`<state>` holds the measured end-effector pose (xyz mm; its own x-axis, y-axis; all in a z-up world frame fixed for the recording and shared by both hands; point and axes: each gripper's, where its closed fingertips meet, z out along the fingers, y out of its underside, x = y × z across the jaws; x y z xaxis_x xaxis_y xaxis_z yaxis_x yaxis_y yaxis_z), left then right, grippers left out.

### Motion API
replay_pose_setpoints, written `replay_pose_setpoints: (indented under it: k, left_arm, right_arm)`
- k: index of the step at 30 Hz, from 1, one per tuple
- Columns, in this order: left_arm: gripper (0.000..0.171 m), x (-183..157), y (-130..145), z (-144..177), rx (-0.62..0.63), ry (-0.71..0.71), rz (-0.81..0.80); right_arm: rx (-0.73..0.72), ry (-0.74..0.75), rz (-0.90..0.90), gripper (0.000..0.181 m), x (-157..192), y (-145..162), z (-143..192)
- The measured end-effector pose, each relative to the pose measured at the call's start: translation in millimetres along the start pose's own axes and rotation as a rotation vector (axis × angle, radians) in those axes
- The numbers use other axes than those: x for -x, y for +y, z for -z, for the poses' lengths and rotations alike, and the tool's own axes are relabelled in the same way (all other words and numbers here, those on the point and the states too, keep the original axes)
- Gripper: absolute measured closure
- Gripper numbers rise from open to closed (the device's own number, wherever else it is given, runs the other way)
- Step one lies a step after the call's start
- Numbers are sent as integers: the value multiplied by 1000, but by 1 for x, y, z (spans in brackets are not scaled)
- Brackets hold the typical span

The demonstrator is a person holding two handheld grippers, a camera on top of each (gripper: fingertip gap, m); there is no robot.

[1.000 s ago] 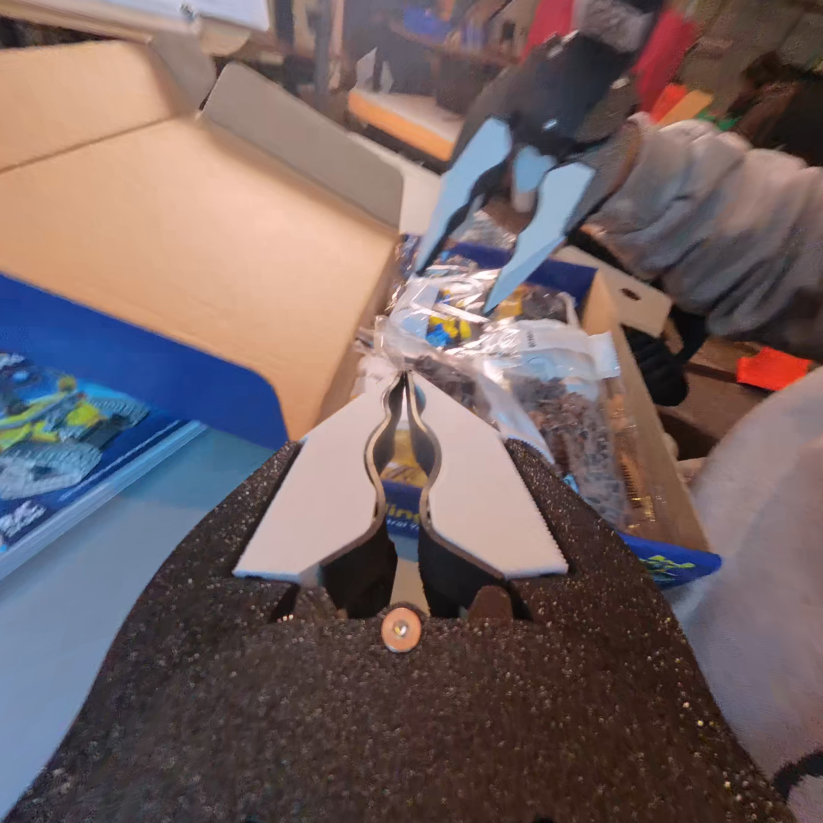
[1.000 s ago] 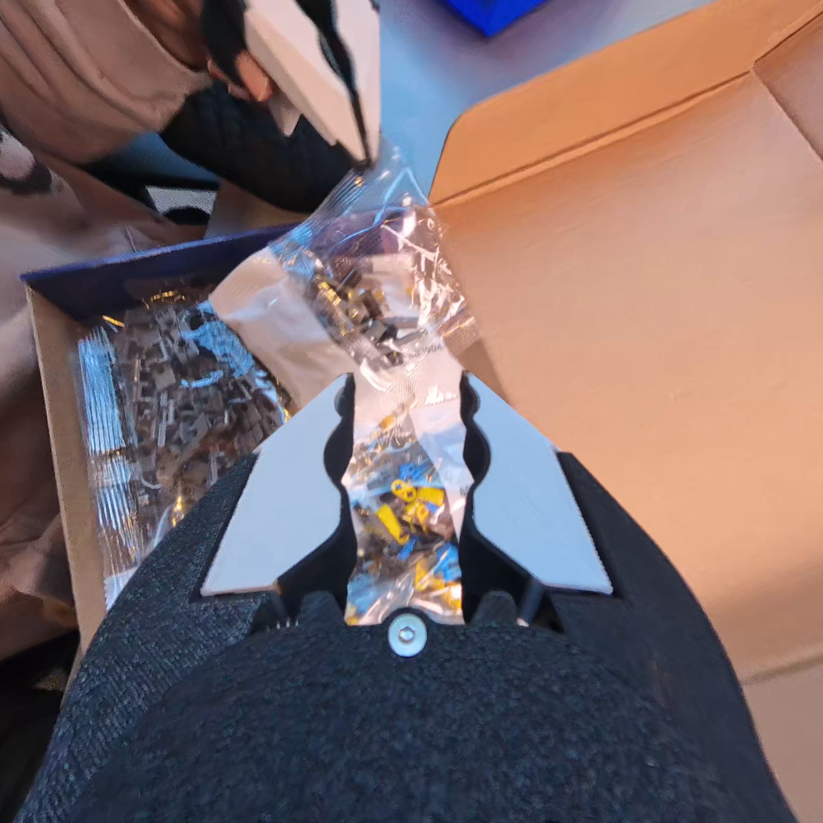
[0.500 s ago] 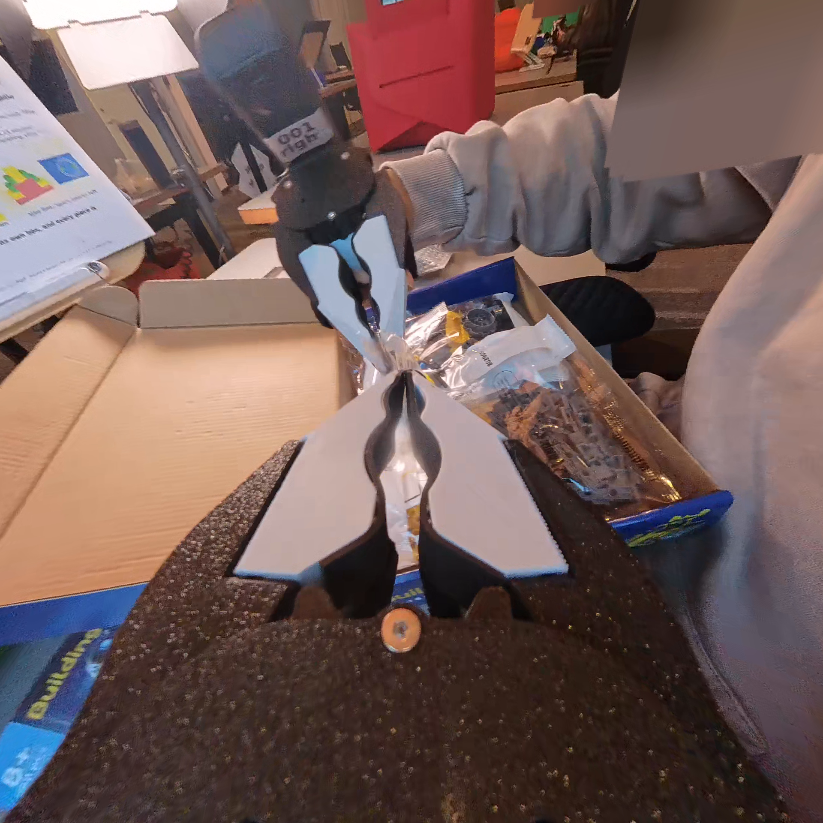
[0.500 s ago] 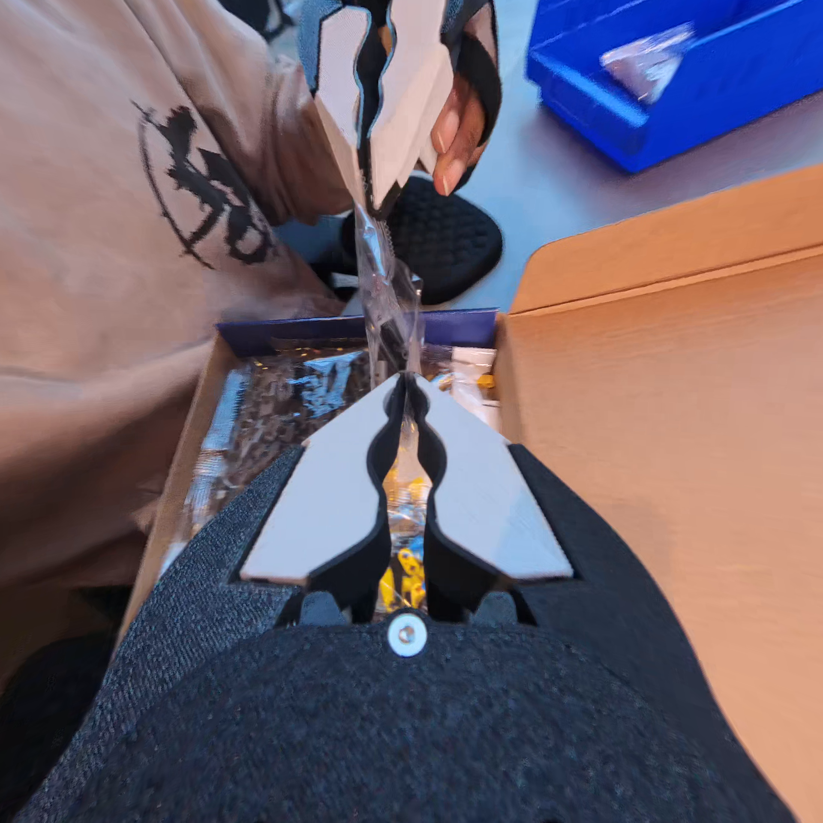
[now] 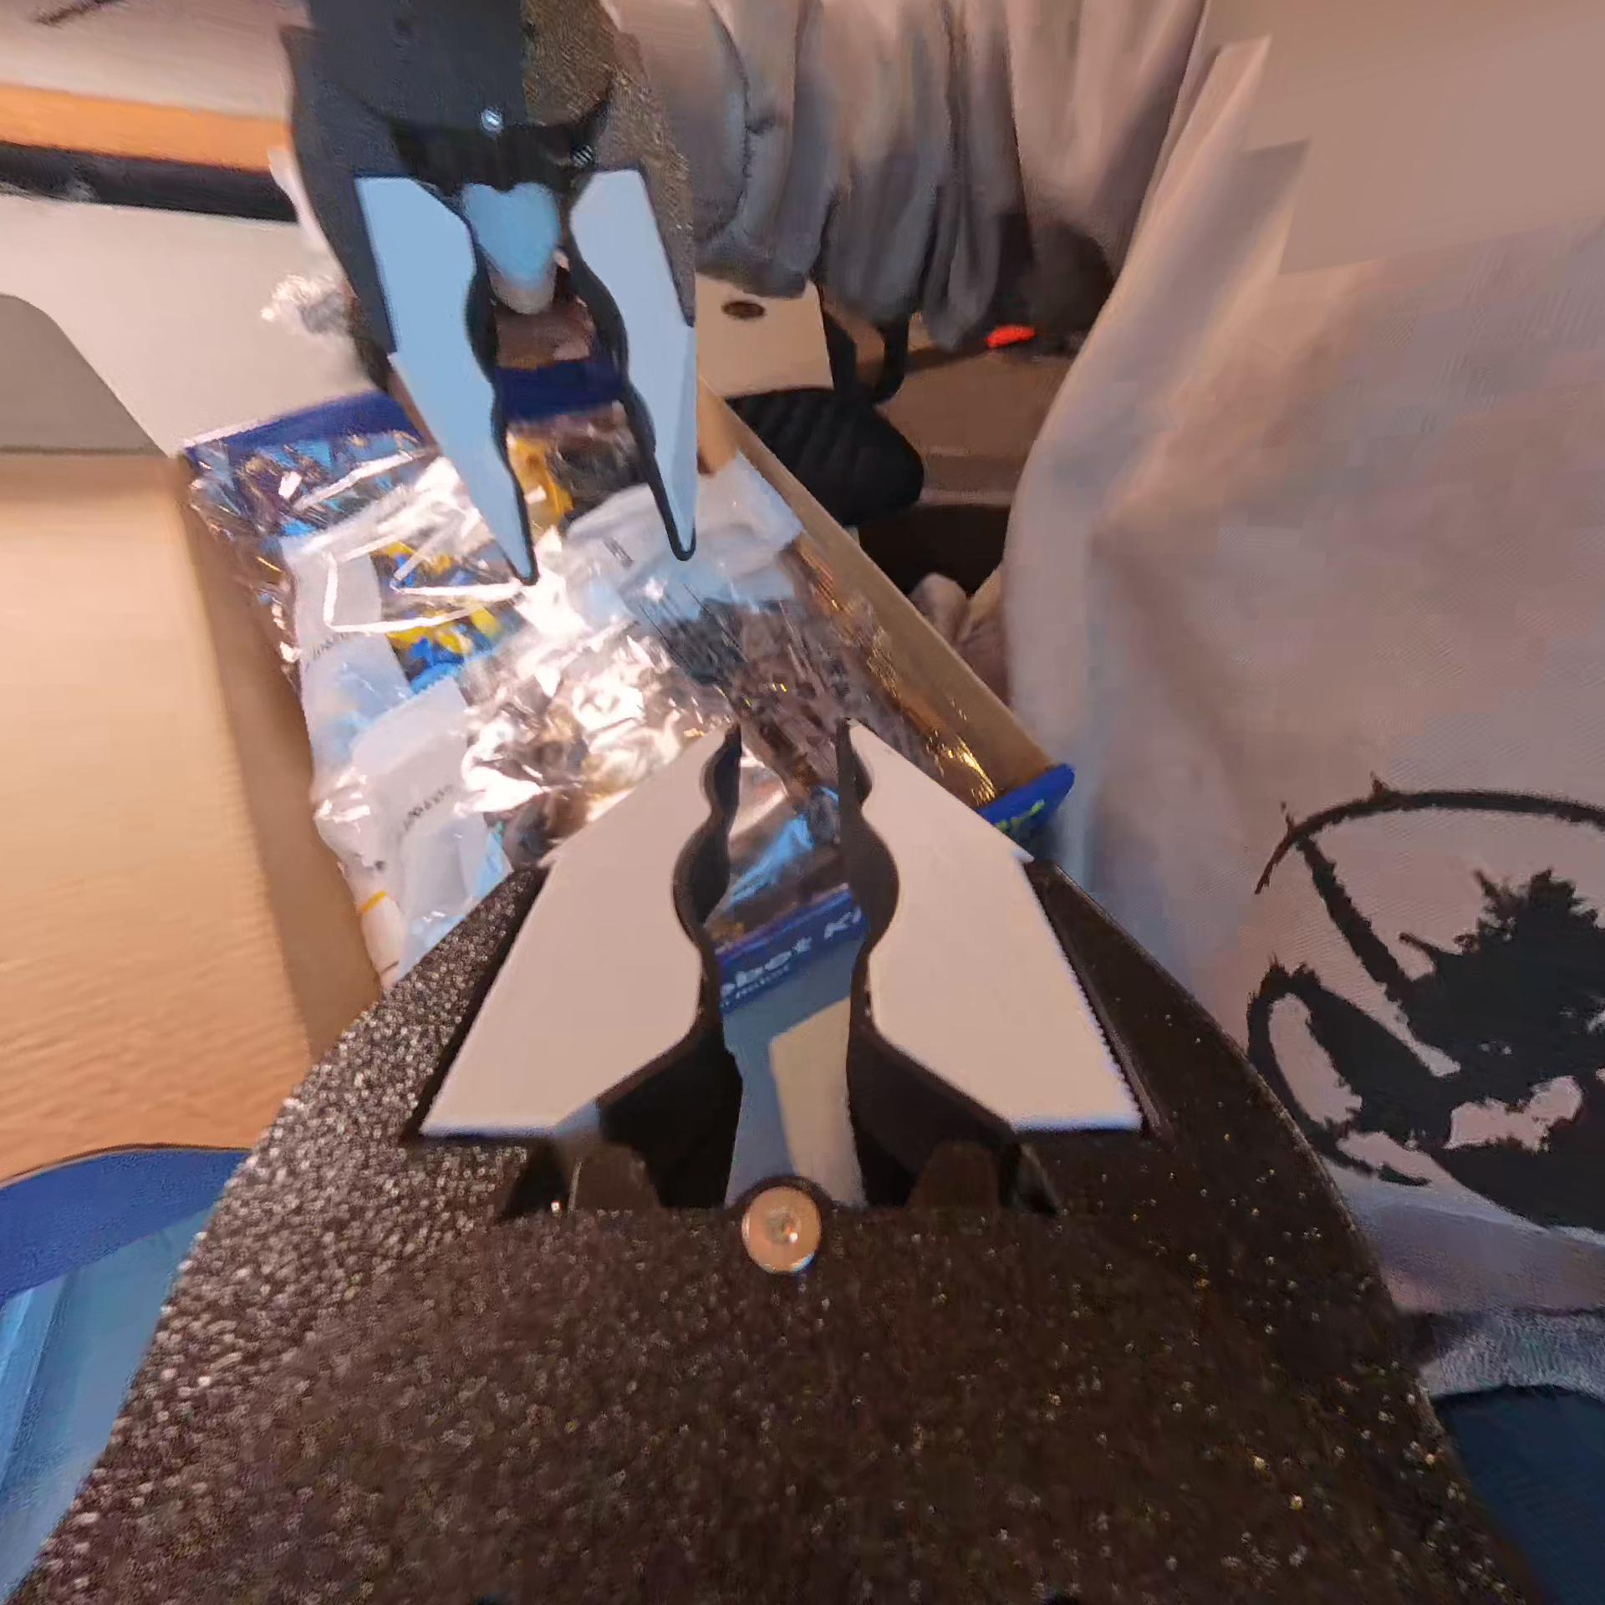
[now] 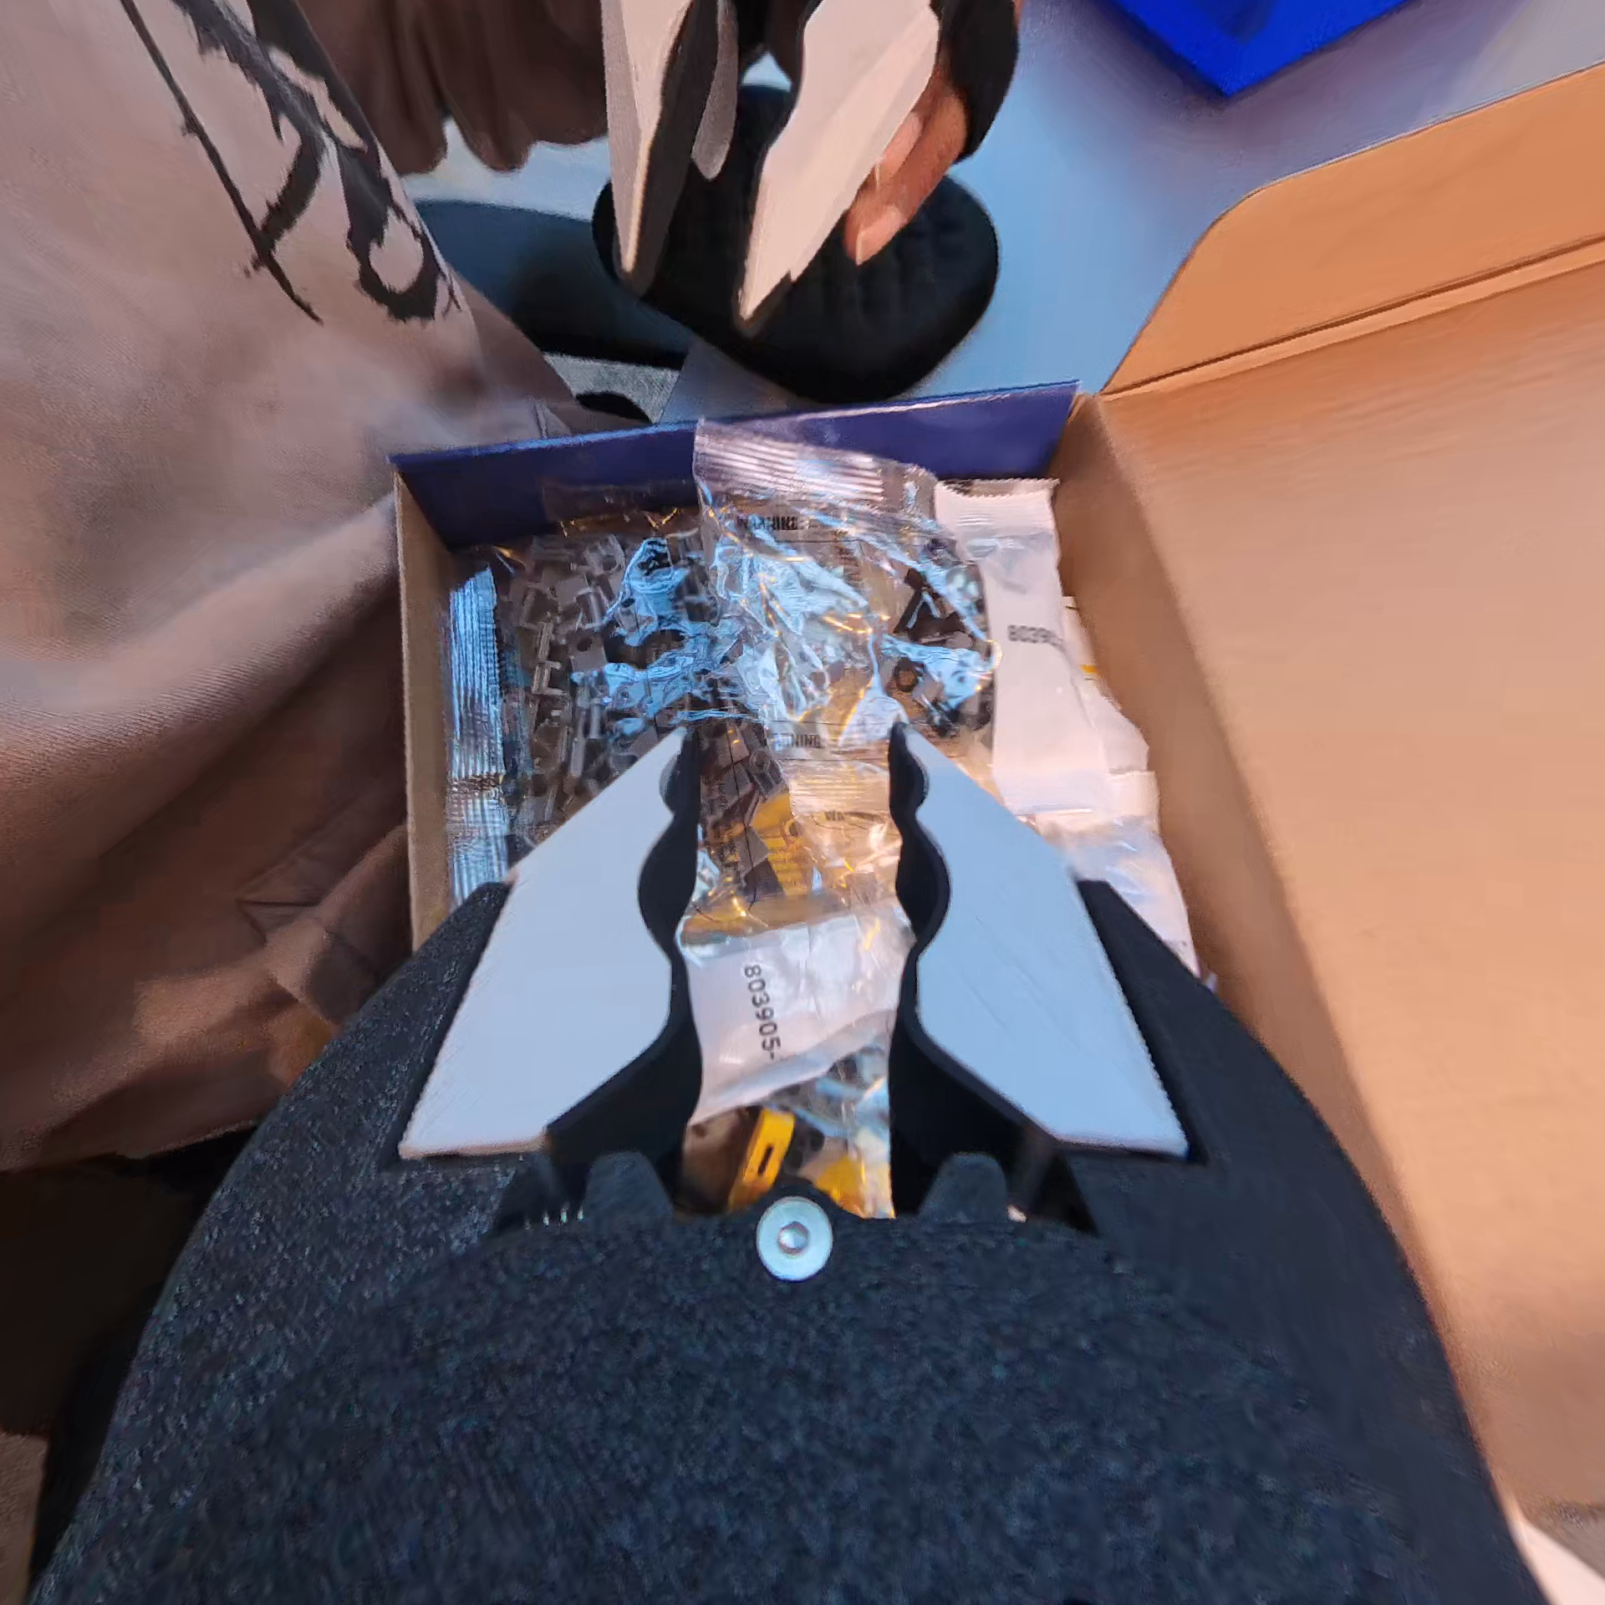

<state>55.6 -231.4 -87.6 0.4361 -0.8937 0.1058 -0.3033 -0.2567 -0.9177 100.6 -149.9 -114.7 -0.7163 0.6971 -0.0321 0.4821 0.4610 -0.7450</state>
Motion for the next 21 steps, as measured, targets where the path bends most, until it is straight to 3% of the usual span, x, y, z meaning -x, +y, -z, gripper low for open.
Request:
replay_pose_setpoints:
  k: [3,6,9,14,17,18,21]
  left_arm:
    - [156,44,-10,1,25,-185,89]
    - [149,79,14,-21,198,-343,150]
    - [143,77,42,-52,367,-347,134]
    - [142,91,58,-54,503,-491,34]
    - [142,93,54,-51,477,-507,14]
    - [141,92,47,-48,425,-510,15]
    - [139,83,16,-25,216,-511,53]
  right_arm:
    - [52,88,-49,146,-17,8,24]
    - [189,185,-125,150,-43,46,32]
    - [348,207,-166,145,-52,90,21]
    - [374,254,-58,144,-61,92,11]
    - [360,252,-38,138,-63,90,12]
    - [346,262,-37,128,-63,87,16]
    - [196,286,-86,125,-59,65,38]
